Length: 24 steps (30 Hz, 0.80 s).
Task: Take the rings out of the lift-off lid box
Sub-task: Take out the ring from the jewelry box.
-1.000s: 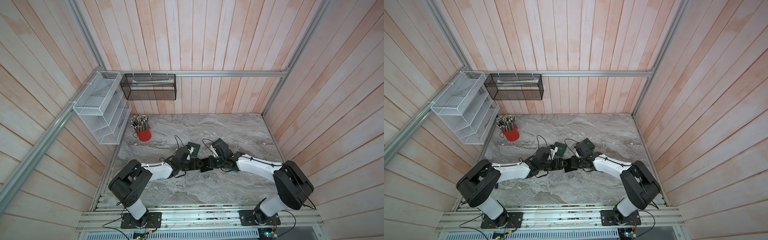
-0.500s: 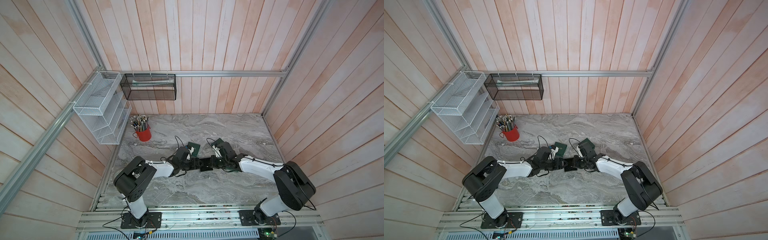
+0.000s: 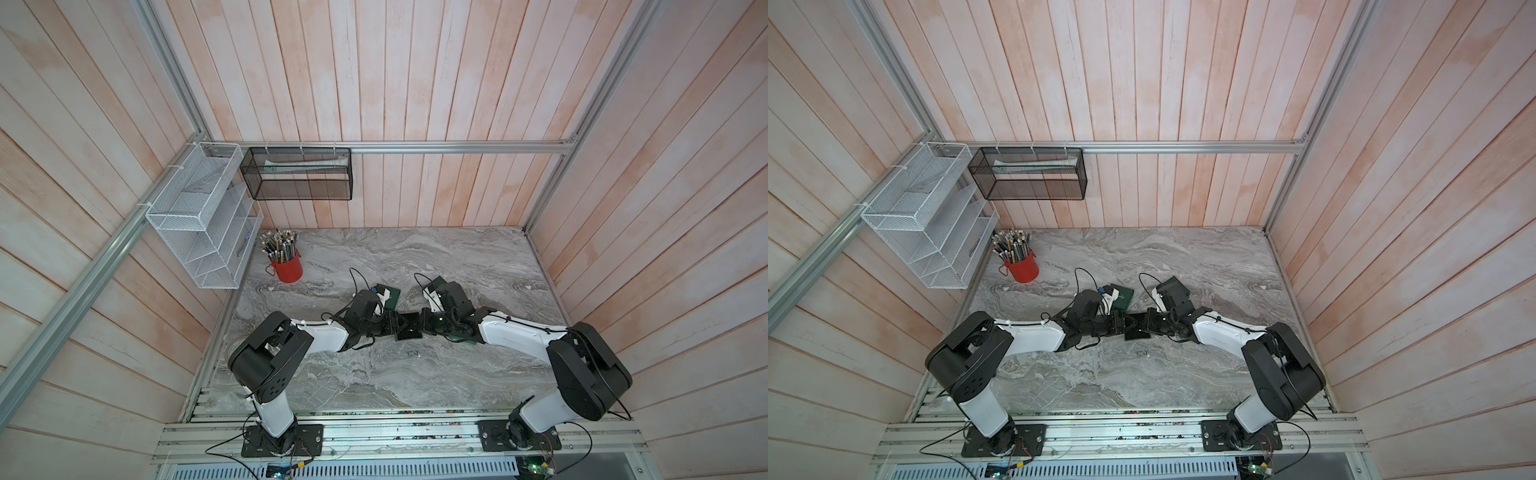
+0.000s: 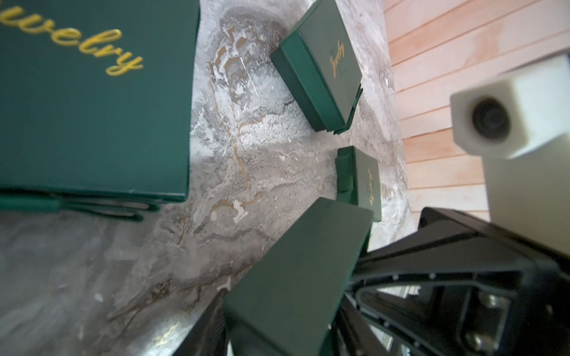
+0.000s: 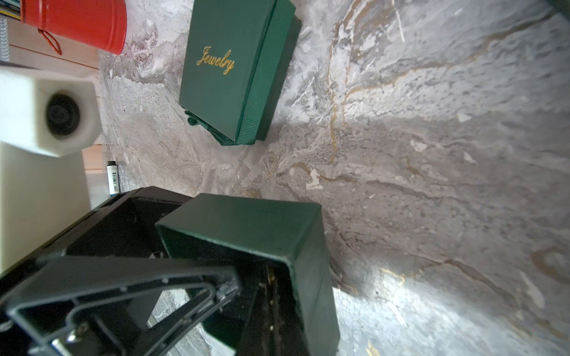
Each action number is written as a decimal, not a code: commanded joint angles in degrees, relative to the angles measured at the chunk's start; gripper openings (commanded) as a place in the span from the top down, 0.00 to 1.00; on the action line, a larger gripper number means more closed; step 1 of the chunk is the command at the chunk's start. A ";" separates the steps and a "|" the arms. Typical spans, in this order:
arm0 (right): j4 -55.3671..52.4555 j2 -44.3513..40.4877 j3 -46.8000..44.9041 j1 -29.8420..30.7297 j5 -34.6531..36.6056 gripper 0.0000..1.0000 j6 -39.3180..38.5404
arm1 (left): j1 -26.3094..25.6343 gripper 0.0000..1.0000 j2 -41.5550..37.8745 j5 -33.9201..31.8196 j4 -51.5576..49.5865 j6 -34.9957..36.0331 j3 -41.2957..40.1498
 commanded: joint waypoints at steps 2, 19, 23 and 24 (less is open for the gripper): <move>2.17 0.73 -1.25 -0.34 -2.03 1.00 0.54 | 0.23 0.58 0.27 0.56 0.99 0.15 1.12; 1.38 -0.57 -0.46 -0.49 -1.65 1.00 -0.63 | 0.58 0.82 0.02 -2.07 -2.02 0.07 1.72; 1.26 -1.51 -0.38 -0.71 -1.29 1.00 -1.34 | 0.67 0.82 -0.57 -3.74 -3.62 0.46 1.81; 1.30 -1.86 -0.52 -0.72 -1.42 1.00 -1.43 | 0.68 0.82 -0.60 -4.09 -4.02 0.63 1.83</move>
